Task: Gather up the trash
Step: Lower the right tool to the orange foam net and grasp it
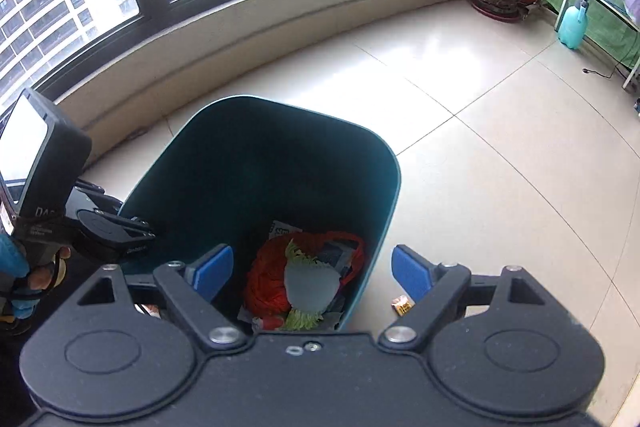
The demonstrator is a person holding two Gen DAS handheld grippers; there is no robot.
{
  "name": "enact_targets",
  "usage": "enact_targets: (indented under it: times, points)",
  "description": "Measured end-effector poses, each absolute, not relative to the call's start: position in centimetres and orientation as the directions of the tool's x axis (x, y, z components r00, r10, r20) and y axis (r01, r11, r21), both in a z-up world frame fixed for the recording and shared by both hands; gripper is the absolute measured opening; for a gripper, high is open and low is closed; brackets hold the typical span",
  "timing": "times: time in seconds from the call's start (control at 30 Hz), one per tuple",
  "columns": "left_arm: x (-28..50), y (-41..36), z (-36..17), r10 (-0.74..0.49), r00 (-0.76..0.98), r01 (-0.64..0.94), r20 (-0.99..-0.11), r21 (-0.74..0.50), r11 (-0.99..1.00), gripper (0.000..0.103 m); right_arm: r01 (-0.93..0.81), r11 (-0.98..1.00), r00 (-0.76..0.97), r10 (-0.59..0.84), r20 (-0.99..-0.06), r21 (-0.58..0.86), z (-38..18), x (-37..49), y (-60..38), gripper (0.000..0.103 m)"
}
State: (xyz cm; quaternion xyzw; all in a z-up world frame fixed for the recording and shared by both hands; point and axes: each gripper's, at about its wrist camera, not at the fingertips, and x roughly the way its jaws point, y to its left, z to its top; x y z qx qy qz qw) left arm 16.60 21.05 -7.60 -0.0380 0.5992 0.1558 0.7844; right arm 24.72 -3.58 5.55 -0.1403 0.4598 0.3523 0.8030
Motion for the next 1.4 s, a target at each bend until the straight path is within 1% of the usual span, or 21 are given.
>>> enact_targets:
  times: [0.13, 0.27, 0.47, 0.6, 0.77, 1.0, 1.07, 1.13, 1.23, 1.27, 1.3, 1.33, 1.4]
  points:
    - [16.6, 21.1, -7.6, 0.199, 0.232, -0.292, -0.952, 0.127, 0.948, 0.012, -0.584, 0.801, 0.360, 0.398, -0.844, 0.129, 4.8, 26.4, -8.1, 0.087]
    - [16.7, 21.1, -7.6, 0.200, 0.230, -0.293, -0.952, 0.128, 0.947, 0.012, -0.449, 0.880, 0.371, 0.341, -0.864, 0.155, 2.7, 27.7, -12.2, 0.087]
    - [16.7, 20.9, -7.7, 0.211, 0.227, -0.291, -0.951, 0.140, 0.946, 0.012, -0.228, 0.963, 0.316, 0.210, -0.925, 0.141, -4.3, 30.7, -17.5, 0.086]
    - [16.8, 20.7, -7.9, 0.218, 0.219, -0.286, -0.951, 0.151, 0.946, 0.012, -0.067, 0.985, 0.255, 0.173, -0.951, 0.161, -9.0, 32.2, -20.3, 0.084]
    - [16.9, 20.4, -8.4, 0.225, 0.207, -0.279, -0.952, 0.163, 0.946, 0.012, 0.025, 0.988, 0.206, 0.147, -0.968, 0.155, -14.1, 32.2, -22.0, 0.084]
    - [17.1, 20.2, -8.8, 0.235, 0.204, -0.277, -0.950, 0.174, 0.945, 0.012, 0.103, 0.983, 0.135, 0.137, -0.981, 0.152, -19.9, 31.8, -22.1, 0.077]
    - [17.1, 20.0, -8.9, 0.239, 0.204, -0.274, -0.949, 0.179, 0.945, 0.012, 0.115, 0.982, 0.120, 0.136, -0.983, 0.150, -21.0, 31.7, -22.1, 0.077]
    - [17.1, 19.9, -9.0, 0.243, 0.203, -0.273, -0.949, 0.183, 0.944, 0.012, 0.126, 0.981, 0.114, 0.131, -0.985, 0.145, -21.7, 31.7, -22.2, 0.074]
    - [17.1, 19.9, -9.1, 0.244, 0.202, -0.274, -0.948, 0.185, 0.944, 0.012, 0.145, 0.979, 0.103, 0.130, -0.986, 0.144, -22.5, 31.6, -22.6, 0.067]
    - [17.1, 19.9, -9.0, 0.244, 0.203, -0.274, -0.948, 0.184, 0.944, 0.012, 0.148, 0.979, 0.101, 0.129, -0.987, 0.143, -22.7, 31.6, -22.8, 0.060]
    - [17.1, 19.9, -9.0, 0.244, 0.203, -0.273, -0.948, 0.185, 0.944, 0.012, 0.149, 0.979, 0.098, 0.125, -0.987, 0.139, -22.9, 31.7, -22.9, 0.051]
    - [17.1, 19.9, -9.1, 0.245, 0.203, -0.272, -0.948, 0.185, 0.944, 0.012, 0.145, 0.981, 0.097, 0.117, -0.988, 0.130, -22.9, 31.6, -22.9, 0.047]
    - [17.1, 19.9, -9.1, 0.244, 0.203, -0.273, -0.948, 0.185, 0.944, 0.012, 0.136, 0.984, 0.097, 0.103, -0.990, 0.116, -22.8, 31.5, -22.9, 0.029]
